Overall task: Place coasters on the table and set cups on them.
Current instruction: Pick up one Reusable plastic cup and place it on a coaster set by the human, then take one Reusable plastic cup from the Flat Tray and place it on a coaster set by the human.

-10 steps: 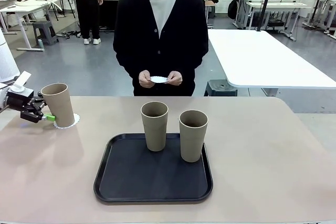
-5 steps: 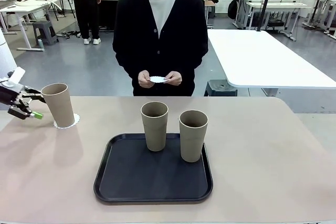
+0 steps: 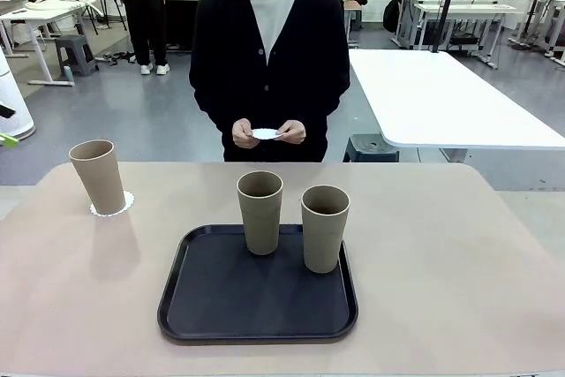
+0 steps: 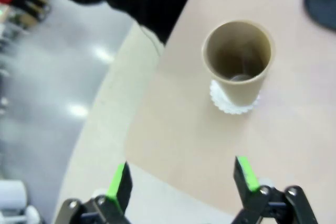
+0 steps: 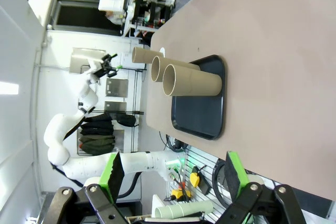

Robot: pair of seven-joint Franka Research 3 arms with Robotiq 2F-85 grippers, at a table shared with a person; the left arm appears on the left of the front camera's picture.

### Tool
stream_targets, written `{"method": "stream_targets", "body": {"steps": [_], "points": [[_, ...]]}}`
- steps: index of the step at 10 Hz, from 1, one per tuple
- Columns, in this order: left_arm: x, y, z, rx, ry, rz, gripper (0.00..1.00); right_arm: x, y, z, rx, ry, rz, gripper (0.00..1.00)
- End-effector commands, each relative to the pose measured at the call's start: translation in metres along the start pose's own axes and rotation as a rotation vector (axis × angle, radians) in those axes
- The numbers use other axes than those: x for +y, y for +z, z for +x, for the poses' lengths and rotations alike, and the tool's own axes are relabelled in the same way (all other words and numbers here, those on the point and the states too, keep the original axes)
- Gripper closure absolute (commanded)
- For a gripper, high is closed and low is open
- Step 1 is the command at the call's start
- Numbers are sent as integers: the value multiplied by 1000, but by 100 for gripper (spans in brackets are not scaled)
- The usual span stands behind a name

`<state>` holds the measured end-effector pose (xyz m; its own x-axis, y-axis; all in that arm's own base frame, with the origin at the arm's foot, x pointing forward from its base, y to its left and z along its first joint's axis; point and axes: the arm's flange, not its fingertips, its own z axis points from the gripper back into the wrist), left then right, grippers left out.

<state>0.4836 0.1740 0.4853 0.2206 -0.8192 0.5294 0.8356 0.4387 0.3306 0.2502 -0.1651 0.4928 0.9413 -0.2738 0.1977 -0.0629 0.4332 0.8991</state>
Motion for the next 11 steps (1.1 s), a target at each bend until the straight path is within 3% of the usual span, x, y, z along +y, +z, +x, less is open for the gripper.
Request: {"method": "stream_targets", "body": {"steps": [1, 5, 7, 8, 11], "points": [[-36, 29, 41, 120, 72, -178, 0, 0, 0, 2, -8, 8, 24, 0], [-91, 20, 92, 394, 186, -178, 0, 0, 0, 2, -8, 8, 24, 0], [-108, 3, 101, 385, 182, -194, 0, 0, 0, 2, -8, 8, 24, 0], [-92, 19, 95, 382, 182, -182, 0, 0, 0, 2, -8, 8, 24, 0], [-92, 19, 95, 382, 182, -182, 0, 0, 0, 2, -8, 8, 24, 0]]}}
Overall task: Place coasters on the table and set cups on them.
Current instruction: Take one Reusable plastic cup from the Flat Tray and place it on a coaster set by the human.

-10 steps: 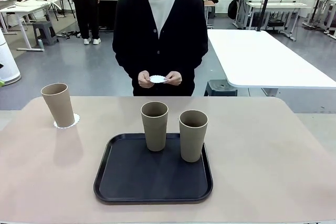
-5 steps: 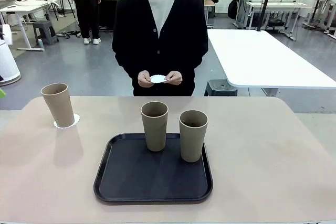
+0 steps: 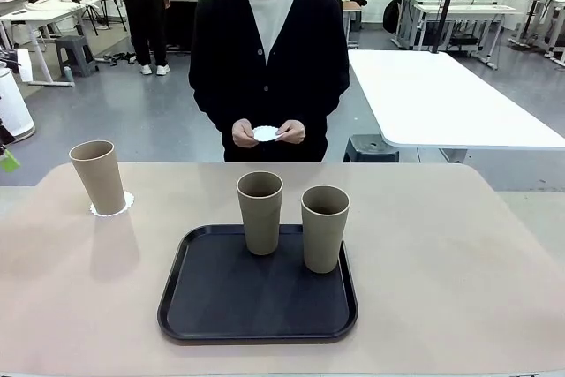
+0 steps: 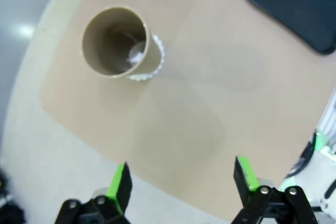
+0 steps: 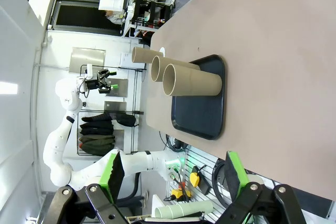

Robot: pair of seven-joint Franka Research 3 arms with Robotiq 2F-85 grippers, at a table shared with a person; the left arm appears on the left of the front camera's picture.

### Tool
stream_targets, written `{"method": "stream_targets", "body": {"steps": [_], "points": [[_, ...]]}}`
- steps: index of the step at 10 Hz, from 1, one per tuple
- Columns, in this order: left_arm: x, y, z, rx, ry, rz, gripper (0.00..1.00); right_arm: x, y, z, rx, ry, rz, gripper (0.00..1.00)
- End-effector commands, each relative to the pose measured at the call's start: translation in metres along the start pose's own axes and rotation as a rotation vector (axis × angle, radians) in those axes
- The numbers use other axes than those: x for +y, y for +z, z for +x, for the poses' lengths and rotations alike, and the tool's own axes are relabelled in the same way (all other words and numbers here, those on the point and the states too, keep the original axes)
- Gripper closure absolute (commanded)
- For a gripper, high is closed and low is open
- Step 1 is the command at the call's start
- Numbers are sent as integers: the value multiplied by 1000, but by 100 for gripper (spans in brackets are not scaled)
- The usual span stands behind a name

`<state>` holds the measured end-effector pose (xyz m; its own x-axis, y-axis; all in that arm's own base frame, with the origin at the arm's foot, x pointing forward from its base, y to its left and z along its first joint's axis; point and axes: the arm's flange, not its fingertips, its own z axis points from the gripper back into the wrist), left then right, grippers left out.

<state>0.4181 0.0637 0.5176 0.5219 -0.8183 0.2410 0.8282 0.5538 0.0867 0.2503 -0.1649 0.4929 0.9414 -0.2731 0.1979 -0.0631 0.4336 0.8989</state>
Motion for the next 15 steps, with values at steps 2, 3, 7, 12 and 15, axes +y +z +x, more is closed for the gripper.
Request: {"method": "stream_targets", "body": {"steps": [2, 3, 7, 12, 15], "points": [[0, 2, 2, 11, -14, 8, 0, 0, 0, 2, -9, 8, 25, 0], [1, 1, -1, -1, 2, 1, 0, 0, 0, 2, -9, 8, 25, 0], [-38, -10, -26, -183, 782, -61, 0, 0, 0, 2, -9, 8, 25, 0], [-37, -6, -85, -344, 698, -579, 0, 0, 0, 2, -9, 8, 25, 0], [12, -7, -133, -540, 634, -1042, 0, 0, 0, 2, -9, 8, 25, 0]]}}
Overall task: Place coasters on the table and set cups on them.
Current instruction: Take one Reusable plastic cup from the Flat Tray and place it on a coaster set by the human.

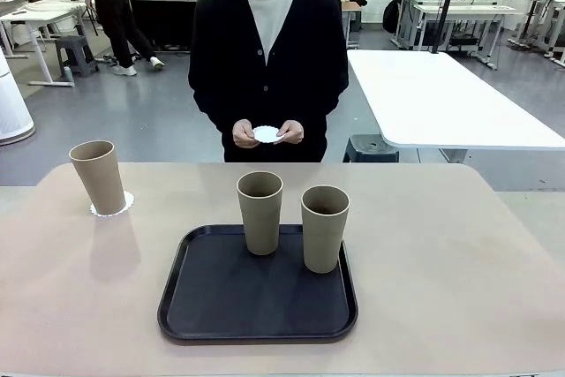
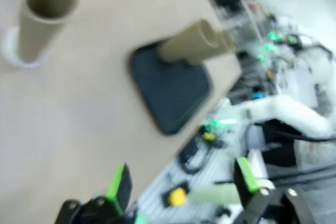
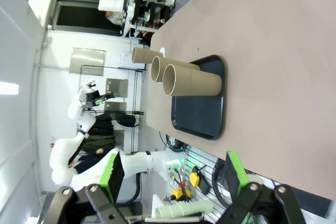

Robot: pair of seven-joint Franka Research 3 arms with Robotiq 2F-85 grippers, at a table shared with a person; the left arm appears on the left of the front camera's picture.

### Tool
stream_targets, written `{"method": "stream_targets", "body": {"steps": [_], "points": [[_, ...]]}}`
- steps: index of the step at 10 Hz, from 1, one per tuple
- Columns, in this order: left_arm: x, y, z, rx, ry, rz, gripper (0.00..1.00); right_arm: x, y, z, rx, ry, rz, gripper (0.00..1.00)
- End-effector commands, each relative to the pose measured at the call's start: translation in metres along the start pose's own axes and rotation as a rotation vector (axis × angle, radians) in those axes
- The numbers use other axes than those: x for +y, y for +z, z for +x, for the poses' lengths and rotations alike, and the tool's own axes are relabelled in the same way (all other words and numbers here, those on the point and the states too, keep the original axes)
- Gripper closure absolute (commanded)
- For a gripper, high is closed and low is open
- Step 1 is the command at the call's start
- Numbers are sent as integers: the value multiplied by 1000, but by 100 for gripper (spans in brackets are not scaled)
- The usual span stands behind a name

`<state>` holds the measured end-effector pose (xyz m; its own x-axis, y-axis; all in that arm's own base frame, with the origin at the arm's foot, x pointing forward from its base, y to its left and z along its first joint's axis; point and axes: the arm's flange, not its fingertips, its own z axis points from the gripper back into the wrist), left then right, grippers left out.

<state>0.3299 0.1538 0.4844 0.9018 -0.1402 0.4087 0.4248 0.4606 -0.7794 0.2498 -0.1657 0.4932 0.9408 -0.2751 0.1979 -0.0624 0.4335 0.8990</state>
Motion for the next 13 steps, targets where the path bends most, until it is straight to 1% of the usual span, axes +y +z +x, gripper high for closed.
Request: {"method": "stream_targets", "body": {"steps": [1, 2, 3, 4, 6, 11, 13], "points": [[46, 32, 21, -12, 104, -321, 0, 0, -1, 2, -7, 9, 25, 0], [63, 47, 24, -82, 161, -356, 0, 0, -1, 2, -7, 9, 25, 0], [75, 60, 18, -123, 194, -371, 0, 0, -1, 2, -7, 9, 25, 0], [87, 70, 13, -121, 209, -376, 0, 0, -1, 2, -7, 9, 25, 0], [105, 81, 8, -133, 232, -321, 0, 0, -1, 2, -7, 9, 25, 0], [110, 84, 5, -95, 212, -235, 0, 0, -1, 2, -7, 9, 25, 0], [110, 82, 6, -114, 187, -206, 0, 0, -1, 2, -7, 9, 25, 0]]}}
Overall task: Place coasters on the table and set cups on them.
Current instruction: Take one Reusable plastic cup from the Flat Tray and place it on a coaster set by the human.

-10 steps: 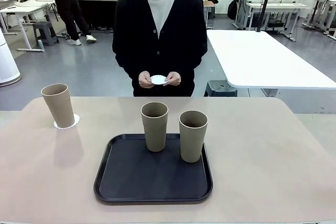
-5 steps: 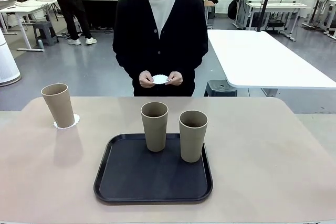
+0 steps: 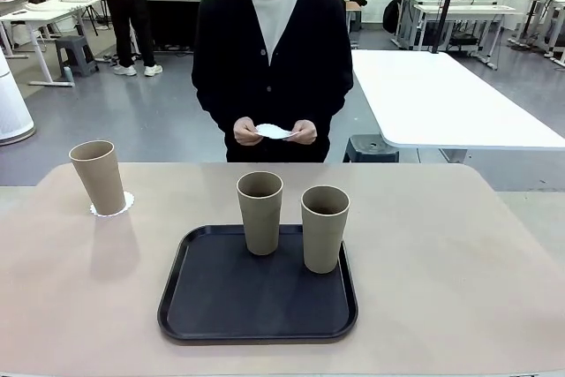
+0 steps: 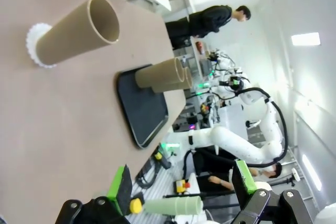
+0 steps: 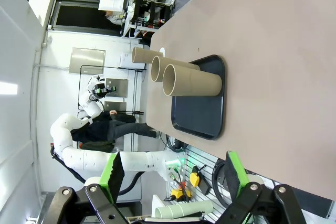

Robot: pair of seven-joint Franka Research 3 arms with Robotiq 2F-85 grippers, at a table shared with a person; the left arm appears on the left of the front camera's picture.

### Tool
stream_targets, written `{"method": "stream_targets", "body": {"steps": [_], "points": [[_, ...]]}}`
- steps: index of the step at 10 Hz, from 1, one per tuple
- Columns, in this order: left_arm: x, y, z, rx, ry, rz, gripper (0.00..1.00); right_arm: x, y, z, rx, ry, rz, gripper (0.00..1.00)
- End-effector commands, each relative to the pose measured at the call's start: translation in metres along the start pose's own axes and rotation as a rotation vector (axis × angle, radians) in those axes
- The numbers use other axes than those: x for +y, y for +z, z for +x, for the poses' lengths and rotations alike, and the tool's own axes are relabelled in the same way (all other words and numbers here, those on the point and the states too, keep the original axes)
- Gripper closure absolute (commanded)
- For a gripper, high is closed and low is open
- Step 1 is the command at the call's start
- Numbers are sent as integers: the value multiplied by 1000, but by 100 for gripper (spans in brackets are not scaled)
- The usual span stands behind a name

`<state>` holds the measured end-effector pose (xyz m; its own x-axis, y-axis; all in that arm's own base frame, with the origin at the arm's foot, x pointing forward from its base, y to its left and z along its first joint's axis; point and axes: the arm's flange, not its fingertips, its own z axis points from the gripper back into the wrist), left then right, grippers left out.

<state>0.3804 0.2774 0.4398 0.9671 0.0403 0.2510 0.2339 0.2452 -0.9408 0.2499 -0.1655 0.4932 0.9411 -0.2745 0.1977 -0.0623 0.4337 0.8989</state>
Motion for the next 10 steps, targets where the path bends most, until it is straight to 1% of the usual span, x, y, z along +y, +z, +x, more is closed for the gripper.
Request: {"method": "stream_targets", "body": {"steps": [1, 10], "points": [[0, 0, -1, 0, 9, -18, 0, 0, -1, 2, -8, 8, 25, 0], [0, 0, -1, 0, 9, -18, 0, 0, -1, 2, -8, 8, 25, 0]]}}
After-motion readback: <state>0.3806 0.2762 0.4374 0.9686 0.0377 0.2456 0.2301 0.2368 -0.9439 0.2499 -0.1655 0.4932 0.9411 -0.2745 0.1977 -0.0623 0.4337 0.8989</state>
